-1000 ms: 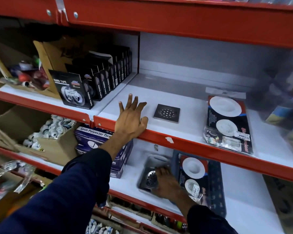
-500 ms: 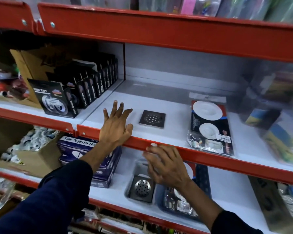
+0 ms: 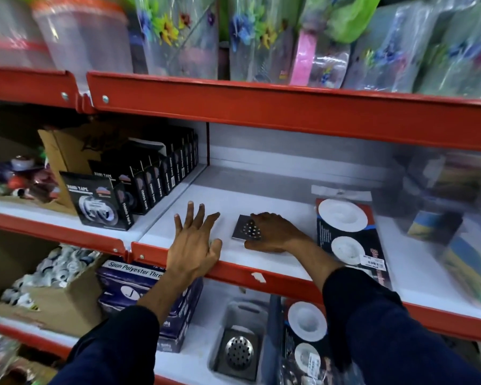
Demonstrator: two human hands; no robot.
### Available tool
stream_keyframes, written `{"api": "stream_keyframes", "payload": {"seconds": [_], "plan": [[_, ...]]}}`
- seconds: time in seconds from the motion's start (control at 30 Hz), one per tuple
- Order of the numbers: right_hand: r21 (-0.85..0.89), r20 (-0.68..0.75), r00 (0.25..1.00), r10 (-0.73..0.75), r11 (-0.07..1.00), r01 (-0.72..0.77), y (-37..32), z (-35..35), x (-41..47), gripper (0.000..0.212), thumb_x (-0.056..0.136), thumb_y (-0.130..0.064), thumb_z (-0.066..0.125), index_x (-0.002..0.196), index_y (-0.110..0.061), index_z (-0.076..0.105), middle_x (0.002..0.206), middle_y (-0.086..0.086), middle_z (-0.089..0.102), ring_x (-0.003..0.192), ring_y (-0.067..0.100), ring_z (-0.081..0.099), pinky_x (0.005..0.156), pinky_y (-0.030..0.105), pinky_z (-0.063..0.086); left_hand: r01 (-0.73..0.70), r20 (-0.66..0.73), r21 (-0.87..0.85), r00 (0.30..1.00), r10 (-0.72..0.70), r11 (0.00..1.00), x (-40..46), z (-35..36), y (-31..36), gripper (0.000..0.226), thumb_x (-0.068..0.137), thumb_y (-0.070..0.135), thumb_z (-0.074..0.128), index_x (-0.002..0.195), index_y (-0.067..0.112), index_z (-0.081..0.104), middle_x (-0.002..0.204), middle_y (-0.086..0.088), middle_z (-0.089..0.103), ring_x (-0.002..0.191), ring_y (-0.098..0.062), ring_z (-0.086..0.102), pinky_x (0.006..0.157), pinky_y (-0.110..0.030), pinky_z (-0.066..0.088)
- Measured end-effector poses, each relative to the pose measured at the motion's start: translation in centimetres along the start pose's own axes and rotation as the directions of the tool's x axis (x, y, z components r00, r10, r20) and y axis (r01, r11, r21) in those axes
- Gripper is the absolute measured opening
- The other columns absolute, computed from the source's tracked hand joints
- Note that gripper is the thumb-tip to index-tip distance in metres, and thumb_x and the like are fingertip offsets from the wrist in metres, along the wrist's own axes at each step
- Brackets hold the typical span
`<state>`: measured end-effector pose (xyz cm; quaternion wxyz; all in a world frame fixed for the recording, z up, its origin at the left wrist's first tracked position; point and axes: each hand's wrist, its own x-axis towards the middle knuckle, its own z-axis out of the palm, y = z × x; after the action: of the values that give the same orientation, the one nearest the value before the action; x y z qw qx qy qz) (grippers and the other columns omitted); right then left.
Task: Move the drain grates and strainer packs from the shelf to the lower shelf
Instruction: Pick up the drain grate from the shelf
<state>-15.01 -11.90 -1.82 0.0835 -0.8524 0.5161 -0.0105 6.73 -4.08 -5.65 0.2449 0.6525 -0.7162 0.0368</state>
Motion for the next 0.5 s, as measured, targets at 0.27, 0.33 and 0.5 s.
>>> {"api": "stream_keyframes", "payload": {"seconds": [0.27,0.33,0.5], "plan": [[-0.087,-0.321,0.937,-0.138,0.989,0.116,-0.8,-1.3,-3.8,0.098,0.063,-0.07,0.061,0.146,-0.023,0.036,0.14,0.003,0.047,0.125,0.024,0.044,0.103,0.038,0.042,0.011,-0.016,0.011,1.0,-0.011,1.0,0.4,0.1,-0.2,0.072,0.08,0.045,0.026,0.15,0.028,0.03,0.165,-0.013,0.019,0.156,-0.025,-0.005,0.124,-0.06,0.006],[-0.135,-0.435,0.874,-0.216,0.976,0.173,-1.6,-1.4,-6.0,0.097,0.064,-0.07,0.06,0.147,-0.023,0.037,0.14,0.002,0.046,0.126,0.023,0.044,0.107,0.038,0.042,0.007,-0.016,0.021,1.0,-0.007,1.0,0.2,0.0,-0.1,0.073,0.08,0.047,0.024,0.15,0.028,0.03,0.165,-0.013,0.019,0.156,-0.026,-0.005,0.124,-0.061,0.007],[-0.209,-0.521,0.75,-0.407,0.913,0.35,-2.6,1.4,-11.7,0.091,0.067,-0.066,0.064,0.145,-0.023,0.044,0.146,0.007,0.044,0.129,0.024,0.044,0.11,0.036,0.036,-0.02,-0.012,0.013,1.0,0.021,1.0,-0.3,-0.5,0.2,0.078,0.08,0.056,0.018,0.149,0.025,0.034,0.164,-0.017,0.02,0.155,-0.03,-0.002,0.123,-0.063,0.006]]}}
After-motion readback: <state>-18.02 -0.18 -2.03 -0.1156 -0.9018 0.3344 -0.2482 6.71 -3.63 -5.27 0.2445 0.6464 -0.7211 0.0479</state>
